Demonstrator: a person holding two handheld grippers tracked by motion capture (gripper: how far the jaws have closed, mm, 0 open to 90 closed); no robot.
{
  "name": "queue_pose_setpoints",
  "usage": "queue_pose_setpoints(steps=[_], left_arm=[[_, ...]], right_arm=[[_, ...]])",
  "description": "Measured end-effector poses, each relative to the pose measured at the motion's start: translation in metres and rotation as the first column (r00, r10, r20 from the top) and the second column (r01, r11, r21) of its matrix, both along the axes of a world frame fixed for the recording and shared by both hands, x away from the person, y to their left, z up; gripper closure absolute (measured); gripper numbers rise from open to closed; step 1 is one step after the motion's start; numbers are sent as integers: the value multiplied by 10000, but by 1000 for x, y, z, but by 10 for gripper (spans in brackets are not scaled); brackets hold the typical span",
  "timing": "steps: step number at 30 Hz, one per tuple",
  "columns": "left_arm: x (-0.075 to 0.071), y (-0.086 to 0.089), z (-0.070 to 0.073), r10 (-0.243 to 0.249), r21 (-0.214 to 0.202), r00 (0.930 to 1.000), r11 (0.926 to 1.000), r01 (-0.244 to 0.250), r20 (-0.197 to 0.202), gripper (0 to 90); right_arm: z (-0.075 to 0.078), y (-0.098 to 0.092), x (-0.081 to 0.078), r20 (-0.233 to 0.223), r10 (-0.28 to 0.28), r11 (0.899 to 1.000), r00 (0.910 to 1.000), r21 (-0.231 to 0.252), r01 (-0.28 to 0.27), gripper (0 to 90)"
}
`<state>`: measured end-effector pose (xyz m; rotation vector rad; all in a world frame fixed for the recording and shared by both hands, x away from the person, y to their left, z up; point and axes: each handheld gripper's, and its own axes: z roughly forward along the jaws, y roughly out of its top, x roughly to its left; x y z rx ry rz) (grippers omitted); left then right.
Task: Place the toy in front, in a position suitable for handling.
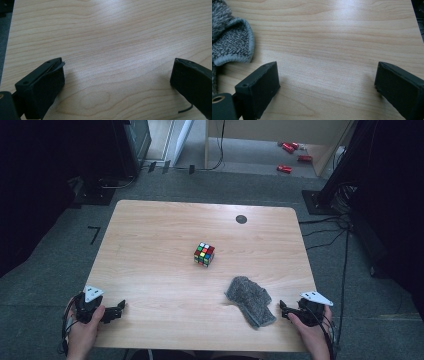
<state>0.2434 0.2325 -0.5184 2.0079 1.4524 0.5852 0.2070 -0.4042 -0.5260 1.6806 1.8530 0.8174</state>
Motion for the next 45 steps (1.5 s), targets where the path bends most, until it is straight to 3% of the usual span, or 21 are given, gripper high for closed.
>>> queue_pose_setpoints(steps=[3,5,6,7,8,10,11,14,15,17,18,23,24,31,34,40,45], left_arm=[[0,-2,0,168,-7,9999,9999,-168,11,0],[0,-2,0,182,-6,9998,9998,-182,8,0],[0,-2,0,182,-5,9998,9998,-182,9,0],[0,-2,0,182,-4,9998,9998,-182,9,0],[0,-2,0,209,-5,9998,9998,-209,7,0],[0,-2,0,230,-5,9997,9997,-230,0,0],[0,-3,0,236,6,9997,9997,-236,-6,0],[0,-5,1,317,67,9995,9995,-317,46,0],[1,-7,2,358,-49,9993,9993,-358,110,0],[3,-10,4,270,-339,9996,9991,-267,100,0],[5,-15,5,244,-360,9996,9991,-239,156,0],[13,-37,13,-192,-658,9991,9976,217,383,0],[16,-47,16,-420,-810,9984,9957,450,373,0],[26,-78,20,-1081,-943,9931,9892,1121,465,0],[32,-92,24,-1318,-1030,9897,9852,1371,562,0],[42,-118,26,-1651,-1285,9846,9768,1713,574,0],[48,-137,23,-1943,-1384,9793,9699,2005,569,0]], right_arm=[[0,1,0,-17,-38,10000,10000,19,38,74],[3,2,-2,65,41,10000,10000,-17,-41,187],[9,5,-2,358,73,10000,9993,-13,-72,210],[9,5,-2,358,73,10000,9993,-13,-72,210],[18,10,-3,721,194,9995,9972,226,-211,218],[22,12,-4,861,256,9990,9960,331,-286,221],[32,20,-4,1146,551,9960,9919,631,-627,230],[39,29,-5,1279,881,9917,9879,820,-991,231],[46,40,-5,1435,1304,9854,9810,904,-1442,239],[48,44,-4,1474,1445,9829,9785,930,-1592,243],[52,55,-2,1568,1712,9759,9727,1088,-1893,260],[55,72,5,1536,2208,9644,9631,1130,-2391,265],[55,81,9,1460,2437,9559,9588,1310,-2629,258],[44,99,13,1237,2724,9473,9542,1392,-2885,235],[38,104,12,1096,2839,9469,9526,1246,-2966,248],[23,105,13,864,2752,9548,9575,923,-2827,279],[18,107,13,676,2888,9524,9550,819,-2938,293]])
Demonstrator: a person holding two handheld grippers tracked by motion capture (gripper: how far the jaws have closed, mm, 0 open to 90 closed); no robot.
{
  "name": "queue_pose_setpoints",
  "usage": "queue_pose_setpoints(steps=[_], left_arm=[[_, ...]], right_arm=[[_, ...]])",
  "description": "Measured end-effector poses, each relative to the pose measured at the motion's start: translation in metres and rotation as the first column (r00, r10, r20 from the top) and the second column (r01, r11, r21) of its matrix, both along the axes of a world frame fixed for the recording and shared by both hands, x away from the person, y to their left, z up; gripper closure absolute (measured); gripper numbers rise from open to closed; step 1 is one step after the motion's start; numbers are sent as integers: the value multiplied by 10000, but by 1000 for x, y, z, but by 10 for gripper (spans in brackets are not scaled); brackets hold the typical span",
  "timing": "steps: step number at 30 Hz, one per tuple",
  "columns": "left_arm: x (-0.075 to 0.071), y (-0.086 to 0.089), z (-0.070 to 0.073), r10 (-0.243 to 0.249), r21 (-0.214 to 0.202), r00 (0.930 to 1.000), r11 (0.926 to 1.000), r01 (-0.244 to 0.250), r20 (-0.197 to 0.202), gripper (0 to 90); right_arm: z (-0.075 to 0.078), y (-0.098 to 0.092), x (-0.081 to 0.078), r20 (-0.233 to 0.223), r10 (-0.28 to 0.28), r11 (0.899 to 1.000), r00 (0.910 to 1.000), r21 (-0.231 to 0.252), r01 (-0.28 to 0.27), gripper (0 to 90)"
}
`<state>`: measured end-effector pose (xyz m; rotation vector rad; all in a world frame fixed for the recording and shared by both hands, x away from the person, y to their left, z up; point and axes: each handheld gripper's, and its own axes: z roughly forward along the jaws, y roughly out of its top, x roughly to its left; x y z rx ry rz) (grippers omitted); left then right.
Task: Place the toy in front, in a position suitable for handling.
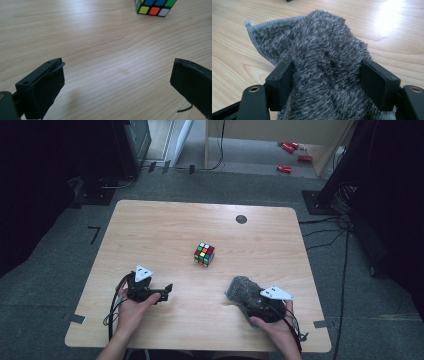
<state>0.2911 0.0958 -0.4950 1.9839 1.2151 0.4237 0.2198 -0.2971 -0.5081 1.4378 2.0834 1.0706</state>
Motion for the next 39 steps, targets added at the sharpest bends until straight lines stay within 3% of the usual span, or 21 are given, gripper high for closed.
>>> queue_pose_setpoints(steps=[5,9,14,21,26,39], left_arm=[[7,-18,0,-256,23,9997,9997,256,-10,0],[14,-34,1,-381,-43,9993,9993,381,59,0],[22,-51,-1,-535,34,9986,9986,535,50,0],[35,-69,-6,-668,-231,9977,9975,666,-111,3],[44,-81,-9,-760,-495,9961,9960,737,-459,3],[64,-118,-14,-788,-346,9965,9964,779,-265,39]], right_arm=[[-5,0,3,-53,138,9998,9999,-174,-139,331],[-10,1,2,224,324,9976,9992,-624,-309,362],[-13,-1,1,367,335,9977,9988,-603,-313,427],[-13,-3,0,534,207,9976,9984,-670,-171,532],[-14,-3,0,576,130,9979,9983,-636,-93,546],[-14,-3,0,562,138,9982,9983,-584,-105,541]])
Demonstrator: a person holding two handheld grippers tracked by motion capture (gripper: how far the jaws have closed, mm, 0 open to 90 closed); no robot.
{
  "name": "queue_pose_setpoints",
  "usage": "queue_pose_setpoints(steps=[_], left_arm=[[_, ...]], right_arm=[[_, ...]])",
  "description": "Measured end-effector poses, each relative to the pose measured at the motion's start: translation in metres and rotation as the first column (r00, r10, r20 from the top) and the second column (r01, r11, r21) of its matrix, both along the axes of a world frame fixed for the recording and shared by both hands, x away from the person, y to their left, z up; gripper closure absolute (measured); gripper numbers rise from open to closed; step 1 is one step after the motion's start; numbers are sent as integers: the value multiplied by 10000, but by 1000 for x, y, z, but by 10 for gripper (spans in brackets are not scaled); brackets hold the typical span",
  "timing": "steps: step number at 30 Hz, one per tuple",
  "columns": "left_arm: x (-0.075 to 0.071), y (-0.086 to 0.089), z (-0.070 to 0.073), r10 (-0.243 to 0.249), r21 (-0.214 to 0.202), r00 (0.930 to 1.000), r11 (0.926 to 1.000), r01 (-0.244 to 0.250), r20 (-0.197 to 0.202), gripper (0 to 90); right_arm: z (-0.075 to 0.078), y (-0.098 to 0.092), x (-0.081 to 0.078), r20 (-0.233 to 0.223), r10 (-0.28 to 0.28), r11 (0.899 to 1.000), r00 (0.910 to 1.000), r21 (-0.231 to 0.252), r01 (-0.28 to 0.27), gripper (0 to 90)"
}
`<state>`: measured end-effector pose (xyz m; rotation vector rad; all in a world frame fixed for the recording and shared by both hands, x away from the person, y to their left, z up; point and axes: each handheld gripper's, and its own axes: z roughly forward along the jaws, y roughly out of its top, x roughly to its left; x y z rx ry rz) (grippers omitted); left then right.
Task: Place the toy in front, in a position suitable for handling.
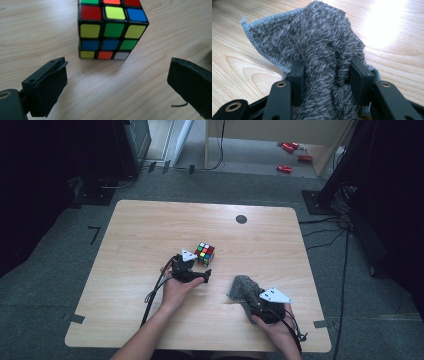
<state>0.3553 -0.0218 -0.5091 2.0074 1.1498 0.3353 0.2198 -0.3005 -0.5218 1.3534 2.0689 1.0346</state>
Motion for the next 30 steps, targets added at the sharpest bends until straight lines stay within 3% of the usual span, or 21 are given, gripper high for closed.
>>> queue_pose_setpoints(steps=[6,14,16,17,20,25,30], left_arm=[[7,-18,-3,110,248,9999,9996,-113,114,49],[27,-26,-6,1049,680,9944,9921,-1055,132,80],[32,-29,-5,1219,814,9921,9889,-1239,294,139],[33,-29,-4,1192,901,9924,9885,-1214,302,150],[33,-31,-2,1114,1034,9916,9876,-1178,661,334],[26,-23,-1,802,1063,9935,9904,-886,811,342],[3,-5,7,191,1033,9924,9941,-318,1214,343]], right_arm=[[0,0,0,-2,14,10000,10000,11,-14,539],[0,-1,0,-7,35,10000,10000,42,-35,537],[0,-1,0,-5,39,10000,10000,39,-39,537],[0,-1,0,-4,38,10000,10000,39,-38,537],[0,-1,0,8,45,10000,10000,35,-45,537],[0,-1,0,11,47,10000,10000,35,-47,535],[0,-1,0,0,61,10000,10000,47,-61,534]])
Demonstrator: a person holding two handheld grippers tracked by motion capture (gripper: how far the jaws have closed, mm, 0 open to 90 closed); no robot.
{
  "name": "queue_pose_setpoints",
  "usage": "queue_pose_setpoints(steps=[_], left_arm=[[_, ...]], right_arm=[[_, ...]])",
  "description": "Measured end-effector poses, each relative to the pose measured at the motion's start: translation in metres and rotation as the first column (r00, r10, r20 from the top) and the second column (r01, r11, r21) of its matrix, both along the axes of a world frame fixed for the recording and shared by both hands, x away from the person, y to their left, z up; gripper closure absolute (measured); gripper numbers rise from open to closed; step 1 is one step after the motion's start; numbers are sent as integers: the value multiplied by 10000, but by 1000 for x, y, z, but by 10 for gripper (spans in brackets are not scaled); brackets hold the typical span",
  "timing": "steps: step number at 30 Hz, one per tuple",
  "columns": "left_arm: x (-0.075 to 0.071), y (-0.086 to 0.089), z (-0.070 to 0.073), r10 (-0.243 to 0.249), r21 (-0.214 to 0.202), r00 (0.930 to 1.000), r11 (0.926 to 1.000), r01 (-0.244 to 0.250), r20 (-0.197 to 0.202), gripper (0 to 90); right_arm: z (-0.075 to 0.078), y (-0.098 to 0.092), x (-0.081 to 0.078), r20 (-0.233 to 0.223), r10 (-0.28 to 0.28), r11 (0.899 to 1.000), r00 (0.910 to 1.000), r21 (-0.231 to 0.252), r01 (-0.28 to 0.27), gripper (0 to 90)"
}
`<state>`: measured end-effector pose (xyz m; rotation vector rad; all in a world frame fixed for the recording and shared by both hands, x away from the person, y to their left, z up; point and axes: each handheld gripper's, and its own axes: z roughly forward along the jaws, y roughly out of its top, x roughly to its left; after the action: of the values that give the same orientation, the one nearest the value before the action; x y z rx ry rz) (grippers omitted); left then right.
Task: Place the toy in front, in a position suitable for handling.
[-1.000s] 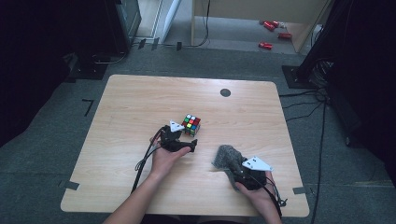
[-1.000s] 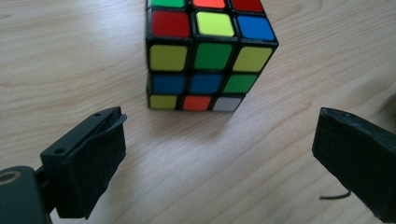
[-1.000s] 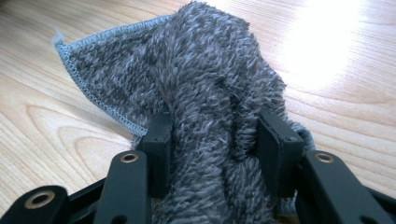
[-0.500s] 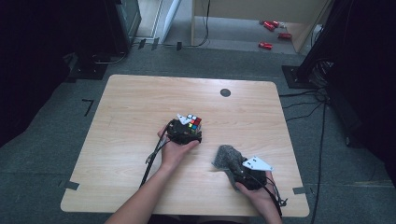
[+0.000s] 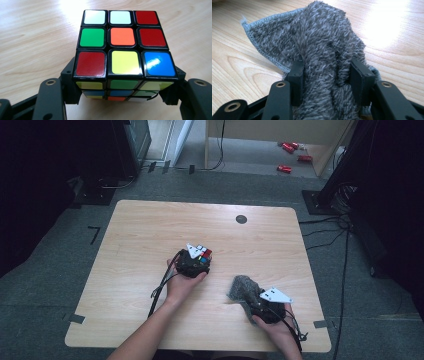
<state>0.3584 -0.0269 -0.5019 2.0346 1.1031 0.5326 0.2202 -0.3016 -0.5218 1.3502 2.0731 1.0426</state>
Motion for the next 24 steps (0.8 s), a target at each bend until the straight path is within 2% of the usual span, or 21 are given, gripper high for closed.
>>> queue_pose_setpoints(steps=[3,8,10,13,17,24], left_arm=[[-18,20,8,-365,-207,9986,9991,373,382,343],[-43,50,14,-697,-254,9971,9972,705,314,344],[-54,61,16,-699,-500,9973,9962,709,210,344],[-71,75,16,-708,-629,9974,9955,715,128,344],[-87,85,11,-768,-548,9970,9955,769,34,344],[-96,90,2,-975,-397,9952,9945,974,-5,344]], right_arm=[[0,0,0,4,2,10000,10000,-10,-2,534],[0,1,0,-15,-21,10000,10000,-2,21,534],[0,1,0,-19,-39,10000,10000,-3,39,534],[0,1,0,-18,-62,10000,10000,-11,62,533],[0,1,0,-11,-77,10000,10000,7,77,532],[0,2,-1,-15,-120,9999,9999,-7,120,530]])
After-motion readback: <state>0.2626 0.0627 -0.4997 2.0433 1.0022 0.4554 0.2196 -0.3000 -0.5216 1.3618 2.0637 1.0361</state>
